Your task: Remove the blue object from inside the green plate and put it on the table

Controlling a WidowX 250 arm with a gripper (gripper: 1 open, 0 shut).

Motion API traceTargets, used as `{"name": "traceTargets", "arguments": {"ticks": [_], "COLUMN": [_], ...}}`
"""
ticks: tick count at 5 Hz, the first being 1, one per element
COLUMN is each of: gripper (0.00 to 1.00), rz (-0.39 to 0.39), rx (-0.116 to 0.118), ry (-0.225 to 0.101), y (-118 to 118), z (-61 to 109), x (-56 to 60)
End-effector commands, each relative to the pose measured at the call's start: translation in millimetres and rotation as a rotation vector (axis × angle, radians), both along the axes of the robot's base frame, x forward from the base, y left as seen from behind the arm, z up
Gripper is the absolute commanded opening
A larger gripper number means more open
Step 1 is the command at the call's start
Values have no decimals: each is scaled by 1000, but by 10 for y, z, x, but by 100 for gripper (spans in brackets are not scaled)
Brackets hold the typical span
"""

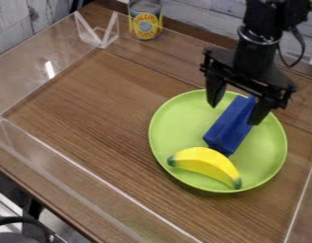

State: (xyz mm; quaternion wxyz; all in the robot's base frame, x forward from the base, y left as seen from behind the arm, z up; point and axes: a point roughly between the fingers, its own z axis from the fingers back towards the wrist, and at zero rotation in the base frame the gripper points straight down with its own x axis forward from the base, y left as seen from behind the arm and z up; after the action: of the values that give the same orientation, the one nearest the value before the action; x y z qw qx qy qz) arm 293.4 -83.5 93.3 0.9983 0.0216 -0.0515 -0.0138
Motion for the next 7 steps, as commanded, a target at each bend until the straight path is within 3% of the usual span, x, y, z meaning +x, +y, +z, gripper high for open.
{"name": "traceTargets", "arguments": {"ticks": [1,7], "gripper": [100,100], "rz": [-6,6], "rx": [-16,-30], "ry": [-36,-39], "y": [-29,8], "z": [26,-376], "x": [27,45]}}
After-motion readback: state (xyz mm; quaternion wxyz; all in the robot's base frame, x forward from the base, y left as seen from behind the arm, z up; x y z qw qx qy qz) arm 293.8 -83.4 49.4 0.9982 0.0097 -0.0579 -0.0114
